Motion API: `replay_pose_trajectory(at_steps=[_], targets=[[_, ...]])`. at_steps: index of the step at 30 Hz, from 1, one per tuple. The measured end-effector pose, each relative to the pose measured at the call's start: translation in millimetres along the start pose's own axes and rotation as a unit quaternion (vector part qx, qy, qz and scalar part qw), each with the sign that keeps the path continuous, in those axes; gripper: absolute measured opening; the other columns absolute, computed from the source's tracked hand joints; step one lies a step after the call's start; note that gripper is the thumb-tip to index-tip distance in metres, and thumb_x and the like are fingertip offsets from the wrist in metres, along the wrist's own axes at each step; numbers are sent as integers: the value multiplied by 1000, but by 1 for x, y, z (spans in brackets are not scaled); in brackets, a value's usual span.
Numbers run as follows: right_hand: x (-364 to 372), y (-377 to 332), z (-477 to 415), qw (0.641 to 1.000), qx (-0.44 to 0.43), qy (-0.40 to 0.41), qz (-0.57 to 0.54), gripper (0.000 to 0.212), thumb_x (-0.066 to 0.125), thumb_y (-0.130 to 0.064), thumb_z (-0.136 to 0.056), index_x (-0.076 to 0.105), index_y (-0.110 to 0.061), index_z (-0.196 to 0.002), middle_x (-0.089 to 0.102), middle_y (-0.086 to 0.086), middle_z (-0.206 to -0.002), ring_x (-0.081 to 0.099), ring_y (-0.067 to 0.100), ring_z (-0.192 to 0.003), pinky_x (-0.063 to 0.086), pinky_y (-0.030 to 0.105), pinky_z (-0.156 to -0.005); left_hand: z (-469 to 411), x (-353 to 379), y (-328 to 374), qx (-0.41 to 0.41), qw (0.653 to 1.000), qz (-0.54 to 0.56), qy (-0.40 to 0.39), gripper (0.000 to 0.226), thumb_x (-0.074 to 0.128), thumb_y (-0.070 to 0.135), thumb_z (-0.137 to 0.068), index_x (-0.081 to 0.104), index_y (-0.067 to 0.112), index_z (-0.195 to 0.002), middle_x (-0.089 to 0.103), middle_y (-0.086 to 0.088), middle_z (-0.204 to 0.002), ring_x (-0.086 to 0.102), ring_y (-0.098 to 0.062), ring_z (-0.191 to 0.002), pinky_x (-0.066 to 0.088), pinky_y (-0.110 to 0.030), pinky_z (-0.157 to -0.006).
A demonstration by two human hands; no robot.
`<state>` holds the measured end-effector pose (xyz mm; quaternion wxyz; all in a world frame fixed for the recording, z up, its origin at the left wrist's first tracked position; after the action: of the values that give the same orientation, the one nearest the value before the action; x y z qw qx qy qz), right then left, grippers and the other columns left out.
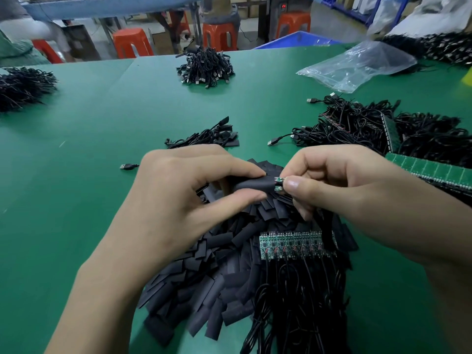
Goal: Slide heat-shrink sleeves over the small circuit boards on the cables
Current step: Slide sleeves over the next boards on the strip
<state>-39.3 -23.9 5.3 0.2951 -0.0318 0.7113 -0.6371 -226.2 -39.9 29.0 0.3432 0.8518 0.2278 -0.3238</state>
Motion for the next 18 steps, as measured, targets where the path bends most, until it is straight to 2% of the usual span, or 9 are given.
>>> replay_pose_trajectory(at_steps=[4,9,12,18], targets=[[1,0,0,1000,-1,11,-4,20,62,-23,-98,70,-21,-79,66,3,-63,57,14,-61,46,26,-63,-1,5,1,12,1000,-19,4,18,80,30,-85,80,18,-99,74,6,-86,67,-9,-77,52,-26,-72],[1,-4,0,1000,-7,10,-3,21,62,-26,-97,70,-24,-78,62,-2,-61,53,14,-60,43,28,-60,4,4,-5,4,999,-29,12,18,82,26,-87,79,17,-102,73,12,-97,66,-2,-87,52,-19,-78],[1,-6,1,1000,-11,11,-4,19,63,-27,-96,70,-25,-79,58,-5,-60,49,16,-59,40,29,-57,5,4,-8,-16,1000,-11,10,20,80,30,-88,78,22,-106,71,17,-100,65,2,-90,51,-16,-81],[1,-8,2,1000,-8,18,-1,16,63,-27,-94,70,-23,-80,53,-2,-61,43,19,-59,36,31,-56,3,4,-2,-5,1000,4,9,21,79,27,-88,77,22,-108,64,25,-100,62,7,-92,48,-8,-83]])
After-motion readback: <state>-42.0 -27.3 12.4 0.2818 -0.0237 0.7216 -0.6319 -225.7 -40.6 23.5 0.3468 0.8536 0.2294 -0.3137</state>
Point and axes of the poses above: each hand's wrist, its own z-axis away from the middle knuckle, its own x-axis out of the palm, y = z × x, the point moved 5 cm from there along -z, towards the middle knuckle
